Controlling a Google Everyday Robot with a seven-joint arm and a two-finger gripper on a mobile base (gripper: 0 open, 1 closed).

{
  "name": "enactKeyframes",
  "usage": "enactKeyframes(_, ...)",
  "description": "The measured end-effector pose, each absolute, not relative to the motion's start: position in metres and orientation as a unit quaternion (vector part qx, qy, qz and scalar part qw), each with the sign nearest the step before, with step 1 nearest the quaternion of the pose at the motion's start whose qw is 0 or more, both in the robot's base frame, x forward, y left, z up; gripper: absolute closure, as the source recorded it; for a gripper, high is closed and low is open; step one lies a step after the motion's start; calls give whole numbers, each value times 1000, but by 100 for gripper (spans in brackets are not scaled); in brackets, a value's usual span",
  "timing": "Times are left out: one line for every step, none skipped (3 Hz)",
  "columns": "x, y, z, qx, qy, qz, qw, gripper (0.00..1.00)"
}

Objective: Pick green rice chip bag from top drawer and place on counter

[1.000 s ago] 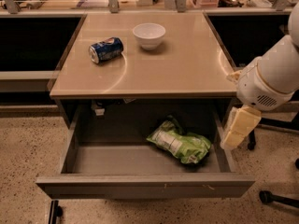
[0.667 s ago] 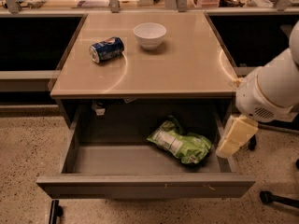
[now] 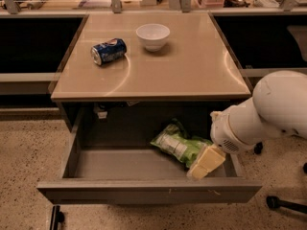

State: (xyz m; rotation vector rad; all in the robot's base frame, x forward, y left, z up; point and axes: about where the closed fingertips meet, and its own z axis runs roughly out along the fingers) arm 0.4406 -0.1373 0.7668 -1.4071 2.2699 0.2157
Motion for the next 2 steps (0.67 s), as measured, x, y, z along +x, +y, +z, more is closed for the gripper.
enactKeyframes(442, -136, 766, -509, 825, 76, 234, 0)
enactKeyframes(445, -137, 757, -496, 834, 76, 230, 0)
